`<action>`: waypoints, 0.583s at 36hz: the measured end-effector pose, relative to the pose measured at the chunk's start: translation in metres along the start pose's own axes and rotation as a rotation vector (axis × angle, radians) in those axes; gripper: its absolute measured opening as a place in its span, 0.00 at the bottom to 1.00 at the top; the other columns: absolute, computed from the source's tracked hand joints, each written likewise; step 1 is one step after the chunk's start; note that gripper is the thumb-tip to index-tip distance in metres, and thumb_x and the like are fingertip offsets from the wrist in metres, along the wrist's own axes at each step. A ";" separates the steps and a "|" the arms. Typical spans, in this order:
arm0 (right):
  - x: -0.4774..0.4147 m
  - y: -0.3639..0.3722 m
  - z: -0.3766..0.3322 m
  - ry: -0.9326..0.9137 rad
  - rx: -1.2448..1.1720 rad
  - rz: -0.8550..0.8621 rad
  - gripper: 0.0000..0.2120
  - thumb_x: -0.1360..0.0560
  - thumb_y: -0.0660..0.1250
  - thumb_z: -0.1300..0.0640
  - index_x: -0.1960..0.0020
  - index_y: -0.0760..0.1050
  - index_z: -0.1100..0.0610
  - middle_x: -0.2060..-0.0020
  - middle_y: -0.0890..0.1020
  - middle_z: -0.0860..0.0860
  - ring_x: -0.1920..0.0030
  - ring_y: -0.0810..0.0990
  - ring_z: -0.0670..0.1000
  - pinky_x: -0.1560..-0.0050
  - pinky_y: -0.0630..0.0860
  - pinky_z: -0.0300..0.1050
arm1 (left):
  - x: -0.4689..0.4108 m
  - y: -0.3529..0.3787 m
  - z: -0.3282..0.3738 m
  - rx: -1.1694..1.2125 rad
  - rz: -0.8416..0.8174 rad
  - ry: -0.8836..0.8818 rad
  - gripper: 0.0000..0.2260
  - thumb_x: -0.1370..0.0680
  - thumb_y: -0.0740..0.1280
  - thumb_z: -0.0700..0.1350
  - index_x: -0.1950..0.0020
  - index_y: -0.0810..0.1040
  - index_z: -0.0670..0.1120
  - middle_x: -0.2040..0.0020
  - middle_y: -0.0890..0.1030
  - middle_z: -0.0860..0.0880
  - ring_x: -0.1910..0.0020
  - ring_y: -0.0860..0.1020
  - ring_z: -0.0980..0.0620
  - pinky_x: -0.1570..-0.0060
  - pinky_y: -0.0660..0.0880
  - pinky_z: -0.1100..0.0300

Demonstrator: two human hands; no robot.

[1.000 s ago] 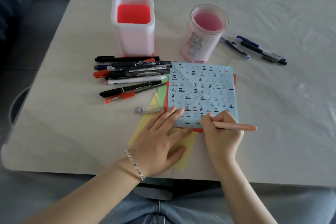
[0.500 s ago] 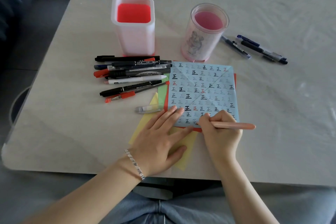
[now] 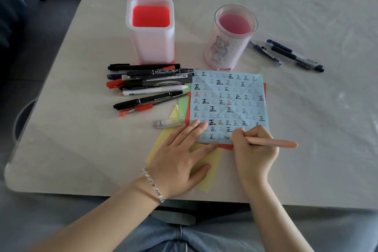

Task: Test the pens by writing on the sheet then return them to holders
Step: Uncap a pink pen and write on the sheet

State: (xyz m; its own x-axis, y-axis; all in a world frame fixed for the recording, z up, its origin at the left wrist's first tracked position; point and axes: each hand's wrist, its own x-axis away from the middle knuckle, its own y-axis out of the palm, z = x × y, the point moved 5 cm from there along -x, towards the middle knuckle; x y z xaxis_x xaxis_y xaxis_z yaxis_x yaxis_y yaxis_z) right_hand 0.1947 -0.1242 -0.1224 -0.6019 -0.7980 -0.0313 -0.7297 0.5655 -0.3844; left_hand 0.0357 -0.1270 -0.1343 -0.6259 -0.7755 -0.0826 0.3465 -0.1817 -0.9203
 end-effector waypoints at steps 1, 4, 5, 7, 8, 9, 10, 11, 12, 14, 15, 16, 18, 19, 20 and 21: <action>0.000 -0.001 -0.001 0.017 -0.033 0.011 0.16 0.34 0.66 0.61 0.74 0.62 0.62 0.79 0.70 0.52 0.75 0.67 0.45 0.73 0.63 0.30 | 0.000 0.000 0.000 0.005 -0.002 0.001 0.20 0.23 0.56 0.55 0.35 0.74 0.52 0.29 0.66 0.41 0.28 0.58 0.46 0.29 0.49 0.55; 0.000 -0.001 -0.004 0.060 -0.096 0.019 0.16 0.30 0.68 0.64 0.72 0.64 0.60 0.73 0.75 0.64 0.74 0.70 0.44 0.71 0.66 0.29 | 0.000 -0.003 0.000 0.040 0.055 0.005 0.18 0.23 0.58 0.53 0.36 0.75 0.50 0.30 0.67 0.41 0.29 0.60 0.46 0.29 0.50 0.56; -0.001 -0.001 -0.005 0.074 -0.109 0.015 0.16 0.29 0.68 0.63 0.71 0.65 0.59 0.73 0.75 0.63 0.74 0.72 0.43 0.70 0.67 0.29 | 0.000 -0.006 -0.001 0.049 0.098 0.006 0.17 0.24 0.59 0.51 0.37 0.75 0.49 0.30 0.68 0.41 0.30 0.62 0.46 0.29 0.52 0.55; -0.002 0.000 -0.004 0.113 -0.145 0.011 0.13 0.28 0.69 0.62 0.68 0.68 0.56 0.72 0.78 0.56 0.71 0.76 0.44 0.68 0.71 0.31 | 0.001 -0.011 -0.004 0.031 0.199 -0.012 0.16 0.25 0.60 0.47 0.38 0.73 0.47 0.32 0.71 0.41 0.33 0.65 0.46 0.31 0.56 0.54; -0.003 -0.001 -0.004 0.134 -0.170 0.009 0.12 0.28 0.69 0.61 0.67 0.69 0.53 0.71 0.79 0.55 0.69 0.78 0.45 0.67 0.72 0.31 | 0.001 -0.015 -0.007 0.007 0.246 -0.043 0.16 0.26 0.60 0.45 0.38 0.71 0.46 0.34 0.72 0.42 0.35 0.67 0.46 0.34 0.58 0.54; -0.004 -0.002 -0.005 0.148 -0.192 0.004 0.13 0.29 0.70 0.60 0.68 0.70 0.52 0.70 0.79 0.55 0.69 0.79 0.45 0.66 0.72 0.31 | 0.001 -0.019 -0.011 -0.021 0.286 -0.093 0.17 0.27 0.59 0.44 0.38 0.70 0.46 0.36 0.74 0.43 0.38 0.68 0.46 0.37 0.60 0.54; -0.005 -0.003 -0.006 0.151 -0.203 -0.006 0.13 0.29 0.70 0.60 0.70 0.71 0.51 0.69 0.79 0.57 0.69 0.78 0.46 0.67 0.72 0.31 | 0.001 -0.024 -0.016 -0.046 0.321 -0.156 0.16 0.27 0.59 0.44 0.39 0.70 0.46 0.38 0.75 0.44 0.41 0.69 0.46 0.41 0.62 0.53; -0.006 -0.004 -0.007 0.151 -0.204 -0.025 0.14 0.30 0.71 0.58 0.70 0.71 0.51 0.68 0.79 0.58 0.70 0.76 0.46 0.68 0.71 0.32 | 0.002 -0.028 -0.022 -0.064 0.349 -0.217 0.16 0.26 0.59 0.45 0.39 0.71 0.45 0.40 0.77 0.45 0.44 0.70 0.46 0.44 0.63 0.53; -0.007 -0.005 -0.010 0.148 -0.197 -0.053 0.14 0.30 0.71 0.57 0.70 0.70 0.52 0.67 0.79 0.58 0.70 0.75 0.45 0.68 0.70 0.32 | 0.002 -0.032 -0.027 -0.078 0.371 -0.266 0.15 0.26 0.58 0.45 0.40 0.72 0.44 0.43 0.78 0.45 0.46 0.70 0.47 0.47 0.63 0.54; -0.007 -0.007 -0.014 0.137 -0.182 -0.125 0.13 0.30 0.72 0.57 0.69 0.69 0.55 0.69 0.78 0.58 0.71 0.74 0.42 0.69 0.70 0.31 | 0.002 -0.038 -0.037 -0.106 0.386 -0.321 0.15 0.26 0.58 0.46 0.43 0.75 0.43 0.48 0.79 0.46 0.50 0.69 0.47 0.52 0.62 0.55; -0.007 -0.007 -0.017 0.136 -0.187 -0.163 0.12 0.31 0.71 0.55 0.68 0.70 0.55 0.69 0.78 0.57 0.72 0.74 0.42 0.69 0.70 0.31 | 0.002 -0.039 -0.041 -0.120 0.386 -0.331 0.15 0.27 0.58 0.46 0.45 0.77 0.42 0.51 0.79 0.46 0.51 0.69 0.47 0.53 0.62 0.55; -0.007 -0.007 -0.019 0.143 -0.199 -0.199 0.11 0.31 0.70 0.53 0.68 0.71 0.54 0.69 0.78 0.56 0.71 0.75 0.42 0.68 0.71 0.31 | 0.002 -0.040 -0.045 -0.128 0.385 -0.336 0.14 0.27 0.58 0.47 0.49 0.79 0.43 0.54 0.79 0.47 0.53 0.68 0.47 0.55 0.61 0.56; -0.005 -0.007 -0.024 0.170 -0.235 -0.266 0.08 0.32 0.67 0.49 0.66 0.75 0.52 0.68 0.80 0.55 0.70 0.77 0.43 0.67 0.73 0.34 | 0.002 -0.041 -0.052 -0.120 0.391 -0.355 0.12 0.28 0.61 0.47 0.54 0.81 0.43 0.59 0.79 0.47 0.55 0.67 0.47 0.55 0.65 0.54; -0.005 -0.007 -0.026 0.188 -0.249 -0.296 0.08 0.30 0.66 0.49 0.64 0.76 0.52 0.68 0.81 0.54 0.70 0.77 0.45 0.67 0.74 0.35 | 0.003 -0.041 -0.054 -0.111 0.393 -0.369 0.09 0.28 0.65 0.46 0.56 0.81 0.43 0.60 0.78 0.47 0.56 0.68 0.47 0.57 0.69 0.52; -0.004 -0.007 -0.028 0.204 -0.267 -0.327 0.09 0.29 0.65 0.49 0.63 0.78 0.52 0.67 0.83 0.53 0.69 0.77 0.46 0.66 0.75 0.35 | 0.003 -0.041 -0.055 -0.087 0.387 -0.383 0.06 0.30 0.70 0.43 0.56 0.81 0.42 0.61 0.78 0.46 0.57 0.70 0.45 0.59 0.71 0.50; -0.002 -0.007 -0.029 0.218 -0.287 -0.352 0.11 0.28 0.64 0.48 0.63 0.79 0.52 0.65 0.83 0.53 0.68 0.78 0.47 0.66 0.75 0.36 | 0.002 -0.041 -0.055 -0.036 0.360 -0.400 0.07 0.32 0.74 0.39 0.56 0.81 0.41 0.61 0.78 0.46 0.59 0.73 0.44 0.60 0.73 0.50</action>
State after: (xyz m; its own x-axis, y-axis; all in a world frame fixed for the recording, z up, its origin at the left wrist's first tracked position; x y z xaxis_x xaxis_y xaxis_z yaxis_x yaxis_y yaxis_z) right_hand 0.1920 -0.1203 -0.0923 -0.3349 -0.9058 0.2595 -0.9419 0.3291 -0.0669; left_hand -0.0180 -0.0879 -0.1181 -0.1544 -0.9558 -0.2501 0.4616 0.1540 -0.8736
